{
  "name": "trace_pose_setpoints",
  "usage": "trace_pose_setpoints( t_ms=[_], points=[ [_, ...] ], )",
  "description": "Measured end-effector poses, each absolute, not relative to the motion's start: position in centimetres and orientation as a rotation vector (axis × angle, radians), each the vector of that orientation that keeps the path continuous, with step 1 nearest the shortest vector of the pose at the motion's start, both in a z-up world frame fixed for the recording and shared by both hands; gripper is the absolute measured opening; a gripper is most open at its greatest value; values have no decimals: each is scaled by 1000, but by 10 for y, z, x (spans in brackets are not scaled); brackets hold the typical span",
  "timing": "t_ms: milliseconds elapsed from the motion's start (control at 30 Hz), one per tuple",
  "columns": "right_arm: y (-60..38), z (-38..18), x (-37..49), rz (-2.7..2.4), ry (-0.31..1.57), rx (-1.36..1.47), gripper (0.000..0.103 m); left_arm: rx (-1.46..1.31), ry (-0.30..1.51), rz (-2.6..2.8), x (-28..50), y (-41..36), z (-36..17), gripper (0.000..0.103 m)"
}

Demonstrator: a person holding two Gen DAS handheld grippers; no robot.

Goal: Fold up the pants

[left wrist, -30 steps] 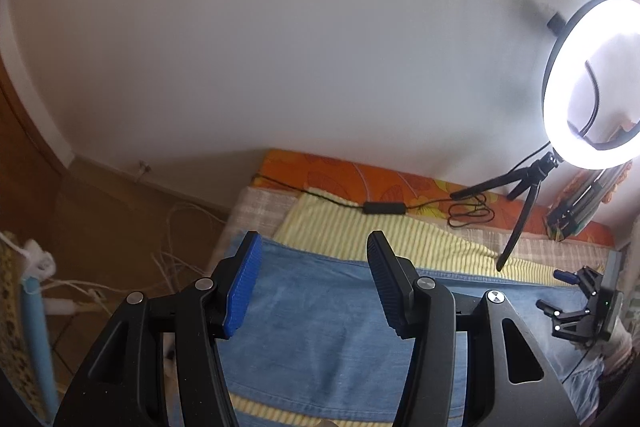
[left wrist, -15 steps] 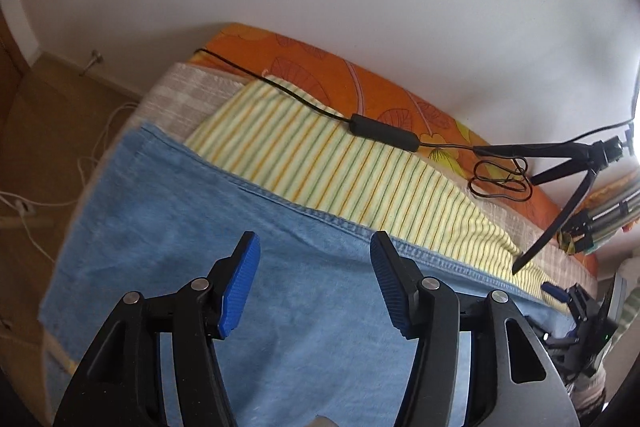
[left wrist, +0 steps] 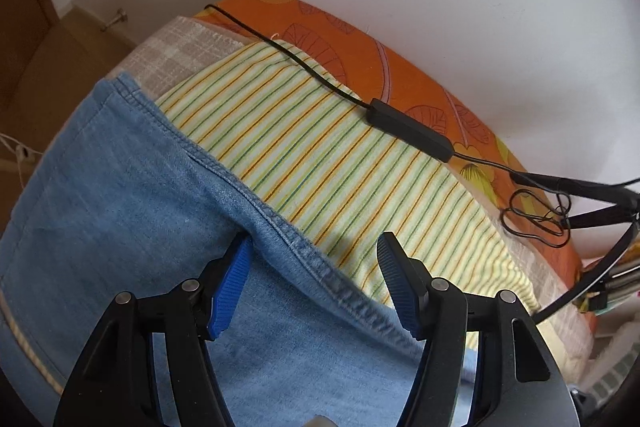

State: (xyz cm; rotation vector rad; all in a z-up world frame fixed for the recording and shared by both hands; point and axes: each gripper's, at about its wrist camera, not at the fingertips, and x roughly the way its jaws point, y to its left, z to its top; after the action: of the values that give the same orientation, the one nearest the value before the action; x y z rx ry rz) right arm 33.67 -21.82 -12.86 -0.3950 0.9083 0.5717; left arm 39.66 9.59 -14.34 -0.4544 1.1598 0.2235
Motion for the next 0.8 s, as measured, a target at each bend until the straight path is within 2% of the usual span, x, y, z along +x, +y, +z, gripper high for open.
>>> trace_pose_setpoints(
  t_ms=[67,100,133,167,233,300,500,800],
  points=[
    [-215,-124,329,563,890,-411,6,-423,1135,236,393,91,-144,61],
    [-214,-122,326,554,880,-418,6,-422,1119,251,390,91,-144,57],
    [-213,-120,323,549,873,-423,6,-426,1104,264,387,92,-143,48],
    [-211,-118,319,546,867,-427,6,-426,1090,276,384,94,-142,43],
    [-211,-115,317,543,853,-423,6,-432,1075,284,378,99,-142,25],
    [-209,-110,312,551,845,-409,6,-452,1057,280,371,108,-142,12],
    [-197,-101,296,545,827,-442,5,-466,992,211,348,120,-126,6],
    [-184,-66,235,586,787,-449,4,-454,871,132,289,123,-76,5]
  ],
)
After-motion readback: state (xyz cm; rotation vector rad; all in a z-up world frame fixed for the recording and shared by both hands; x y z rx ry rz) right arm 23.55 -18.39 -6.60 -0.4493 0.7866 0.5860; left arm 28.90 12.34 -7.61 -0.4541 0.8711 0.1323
